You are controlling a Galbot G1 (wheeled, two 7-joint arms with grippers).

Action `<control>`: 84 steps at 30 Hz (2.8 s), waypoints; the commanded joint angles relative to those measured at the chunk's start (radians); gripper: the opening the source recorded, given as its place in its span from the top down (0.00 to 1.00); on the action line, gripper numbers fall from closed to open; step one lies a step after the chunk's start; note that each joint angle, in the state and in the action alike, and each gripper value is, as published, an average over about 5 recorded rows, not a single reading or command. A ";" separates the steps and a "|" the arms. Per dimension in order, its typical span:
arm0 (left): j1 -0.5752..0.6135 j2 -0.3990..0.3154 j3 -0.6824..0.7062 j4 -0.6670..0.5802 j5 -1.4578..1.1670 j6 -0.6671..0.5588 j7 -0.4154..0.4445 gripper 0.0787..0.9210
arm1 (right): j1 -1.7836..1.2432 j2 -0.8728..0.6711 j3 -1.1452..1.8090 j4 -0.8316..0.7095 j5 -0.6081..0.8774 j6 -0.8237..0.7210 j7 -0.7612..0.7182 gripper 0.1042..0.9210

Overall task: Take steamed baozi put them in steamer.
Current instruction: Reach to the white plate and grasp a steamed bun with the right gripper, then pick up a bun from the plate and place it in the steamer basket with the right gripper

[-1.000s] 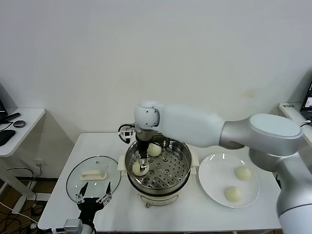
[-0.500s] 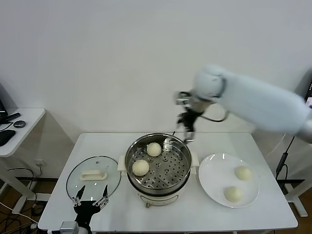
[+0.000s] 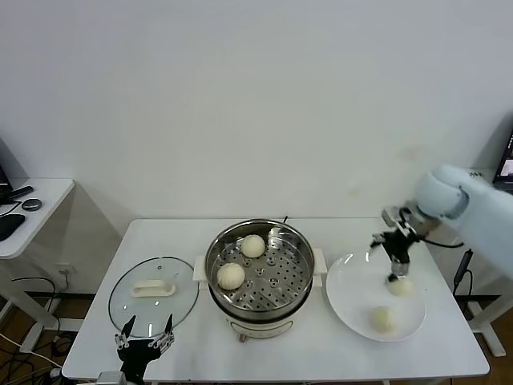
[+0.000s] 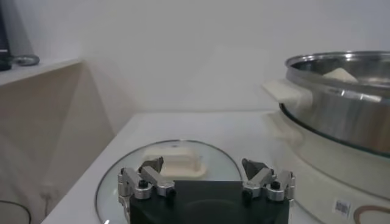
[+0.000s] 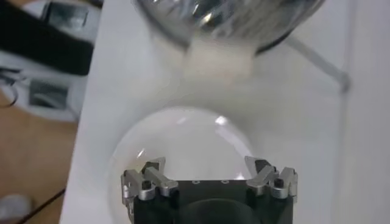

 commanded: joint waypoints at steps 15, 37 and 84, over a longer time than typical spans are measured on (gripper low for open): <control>-0.011 -0.008 -0.006 0.040 0.006 0.001 0.003 0.12 | -0.331 -0.011 0.177 -0.011 -0.208 0.081 0.007 0.12; -0.025 -0.009 -0.001 0.061 0.006 0.005 -0.001 0.12 | -0.374 0.064 0.184 -0.040 -0.258 -0.003 0.059 0.12; -0.085 -0.012 0.021 0.093 0.024 -0.003 -0.014 0.12 | 0.315 0.127 -0.146 -0.053 0.048 -0.038 0.057 0.42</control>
